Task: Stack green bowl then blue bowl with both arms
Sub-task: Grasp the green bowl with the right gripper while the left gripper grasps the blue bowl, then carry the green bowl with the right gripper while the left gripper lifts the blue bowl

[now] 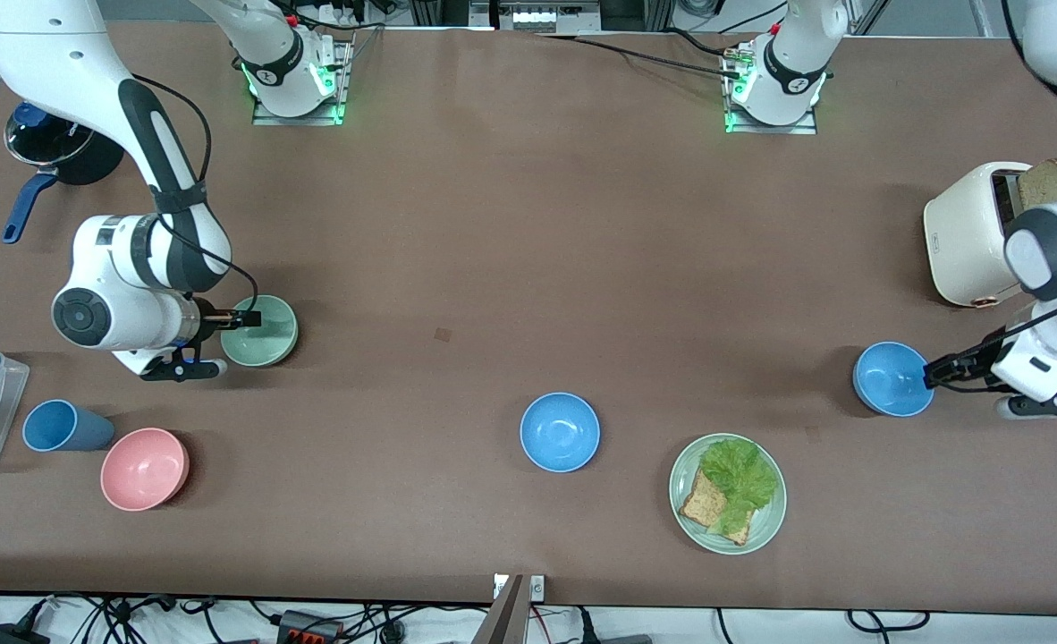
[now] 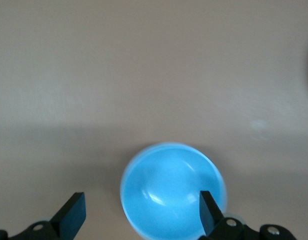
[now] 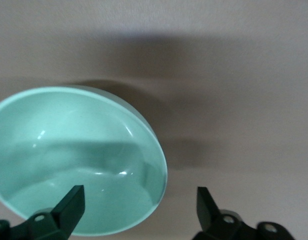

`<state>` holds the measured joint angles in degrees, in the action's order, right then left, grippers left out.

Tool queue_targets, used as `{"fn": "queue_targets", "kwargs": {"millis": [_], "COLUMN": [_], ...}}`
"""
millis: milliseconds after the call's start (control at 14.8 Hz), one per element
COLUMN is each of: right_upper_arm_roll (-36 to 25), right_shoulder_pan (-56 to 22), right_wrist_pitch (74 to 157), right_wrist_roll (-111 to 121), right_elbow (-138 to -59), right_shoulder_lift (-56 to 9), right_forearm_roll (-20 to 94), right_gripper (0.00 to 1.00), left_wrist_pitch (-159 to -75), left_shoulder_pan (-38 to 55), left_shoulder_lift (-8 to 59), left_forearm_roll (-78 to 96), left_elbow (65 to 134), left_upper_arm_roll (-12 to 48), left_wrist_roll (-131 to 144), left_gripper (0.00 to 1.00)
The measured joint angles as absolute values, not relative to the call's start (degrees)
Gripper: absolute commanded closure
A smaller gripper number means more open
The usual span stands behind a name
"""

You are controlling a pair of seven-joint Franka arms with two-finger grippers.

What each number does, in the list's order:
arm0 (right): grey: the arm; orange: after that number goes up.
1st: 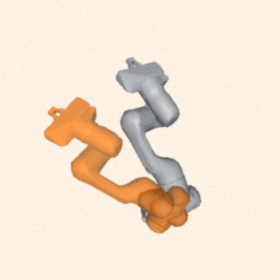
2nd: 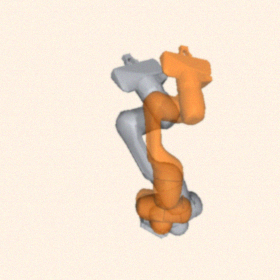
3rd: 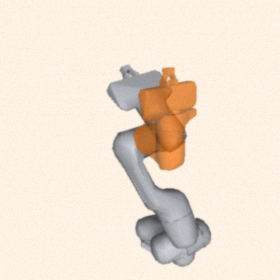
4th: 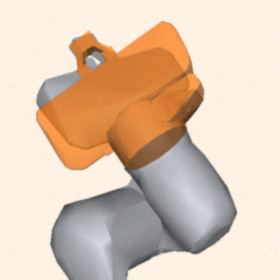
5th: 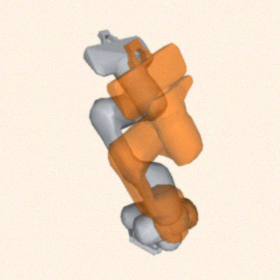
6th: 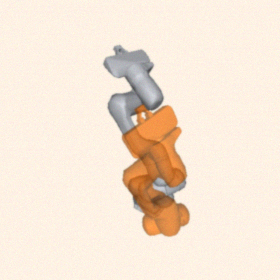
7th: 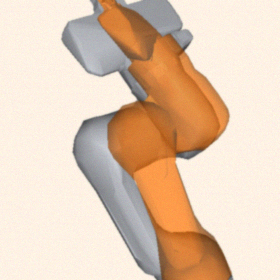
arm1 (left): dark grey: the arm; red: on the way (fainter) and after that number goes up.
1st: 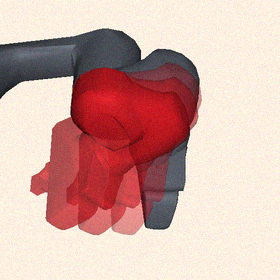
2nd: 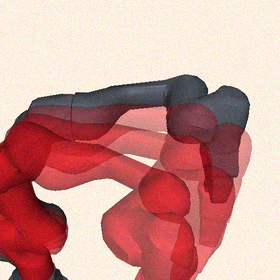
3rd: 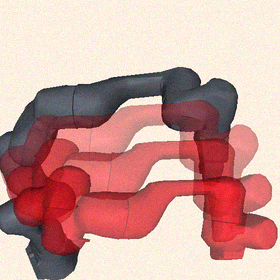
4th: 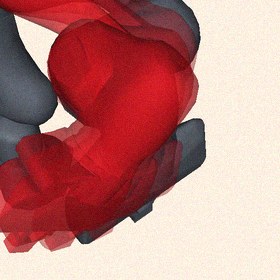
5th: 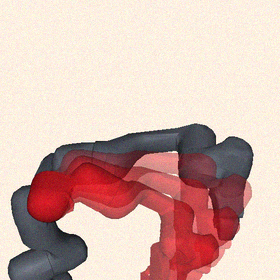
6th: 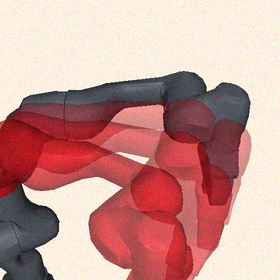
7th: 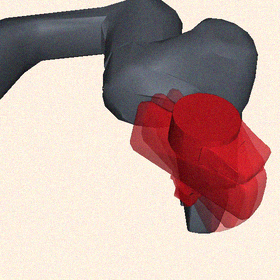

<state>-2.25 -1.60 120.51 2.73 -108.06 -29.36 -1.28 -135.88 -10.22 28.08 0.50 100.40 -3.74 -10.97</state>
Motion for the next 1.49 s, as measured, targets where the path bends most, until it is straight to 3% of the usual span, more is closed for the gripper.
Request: {"fn": "queue_targets", "kwargs": {"millis": [135, 271, 609, 812, 1150, 1286, 1489], "right_upper_arm_roll": [-2.26, -2.26, -2.07, -1.42, 1.88, 2.17, 2.27], "right_shoulder_pan": [-1.60, -1.60, -1.69, -3.63, -15.59, -21.55, -29.68], "right_wrist_pitch": [120.53, 120.49, 119.71, 113.77, 102.94, 102.99, 107.23], "right_wrist_roll": [2.73, 2.73, 2.87, 2.94, -2.05, -5.20, -9.84], "right_elbow": [-108.13, -108.21, -108.17, -105.25, -94.82, -94.05, -94.03], "right_shoulder_lift": [-29.35, -29.39, -29.25, -28.45, -28.02, -28.25, -30.18], "right_forearm_roll": [-1.28, -1.28, -1.19, -1.21, 3.12, 6.86, 11.68], "right_gripper": [0.74, 1.00, 1.00, 1.00, 1.00, 1.00, 1.00], "left_wrist_pitch": [-140.26, -142.63, -146.95, -147.05, -143.12, -141.38, -138.07], "left_shoulder_pan": [-12.04, -12.75, -12.71, -12.77, -15.92, -19.25, -20.97], "left_shoulder_lift": [32.05, 34.63, 37.77, 38.04, 38.68, 38.83, 38.79], "left_forearm_roll": [0.53, 0.55, 0.58, 0.74, 1.01, 1.02, 1.02], "left_elbow": [100.01, 99.63, 99.10, 99.02, 99.47, 99.51, 99.45], "left_upper_arm_roll": [-3.71, -3.66, -3.18, -3.16, -0.44, 2.53, 4.23], "left_wrist_roll": [-13.61, -14.69, -14.91, -14.91, -15.16, -16.32, -17.98], "left_gripper": [0.00, 0.00, 0.00, 0.00, 0.00, 0.22, 0.73]}}
